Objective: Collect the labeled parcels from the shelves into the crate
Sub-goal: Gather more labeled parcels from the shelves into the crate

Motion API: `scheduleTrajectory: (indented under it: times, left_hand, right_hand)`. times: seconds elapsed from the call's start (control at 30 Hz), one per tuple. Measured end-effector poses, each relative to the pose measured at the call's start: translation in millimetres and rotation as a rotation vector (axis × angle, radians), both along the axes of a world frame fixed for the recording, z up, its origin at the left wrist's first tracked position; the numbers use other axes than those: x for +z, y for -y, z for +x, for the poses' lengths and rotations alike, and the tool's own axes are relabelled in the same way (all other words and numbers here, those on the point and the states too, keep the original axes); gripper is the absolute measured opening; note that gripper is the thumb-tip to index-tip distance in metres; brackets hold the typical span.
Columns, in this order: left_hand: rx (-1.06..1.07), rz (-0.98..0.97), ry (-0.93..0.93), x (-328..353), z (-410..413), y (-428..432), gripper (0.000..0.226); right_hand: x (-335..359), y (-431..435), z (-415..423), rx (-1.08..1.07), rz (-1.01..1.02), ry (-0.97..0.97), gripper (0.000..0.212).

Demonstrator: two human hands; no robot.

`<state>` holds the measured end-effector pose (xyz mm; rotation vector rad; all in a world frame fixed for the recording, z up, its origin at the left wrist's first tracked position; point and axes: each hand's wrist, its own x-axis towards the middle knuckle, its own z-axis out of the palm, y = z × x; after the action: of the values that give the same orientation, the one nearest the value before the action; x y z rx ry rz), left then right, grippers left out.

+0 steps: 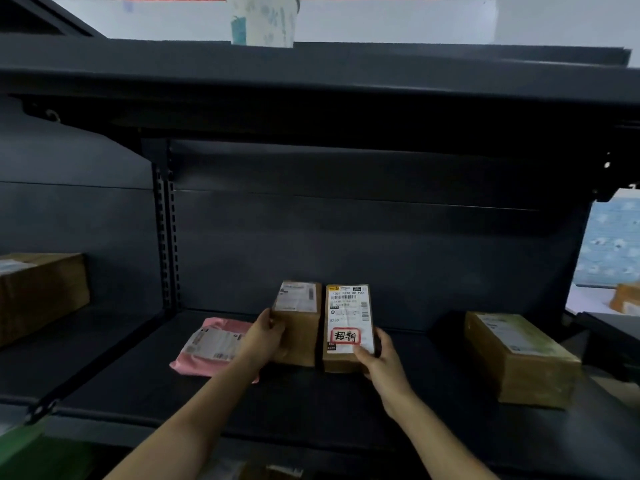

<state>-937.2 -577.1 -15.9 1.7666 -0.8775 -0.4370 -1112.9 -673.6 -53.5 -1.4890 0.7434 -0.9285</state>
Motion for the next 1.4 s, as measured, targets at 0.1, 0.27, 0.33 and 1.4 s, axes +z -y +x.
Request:
scheduleTrajectory:
  times: [0.1,0.27,0.33,1.4]
  left_hand:
    - [0.053,0.034,0.125,4,-7,9,0.049]
    - [-0.014,-0.068,0.486,5,-63,14,0.054]
    - [-0.149,-0.020,0.483,-2,-83,22,0.056]
    - [-0.429,-0.123,-0.342,-35,-140,64,0.040]
  right_hand:
    - [-1,6,-17,-0.040,-0.004,0.008,0.052]
    - [2,10,-50,-0.070,-0.019,0.036,0.051]
    - [2,11,-63,-0.080,-0.023,0.044,0.050]
    - [20,74,-175,-0.673,-0.419,-0.969,0.080]
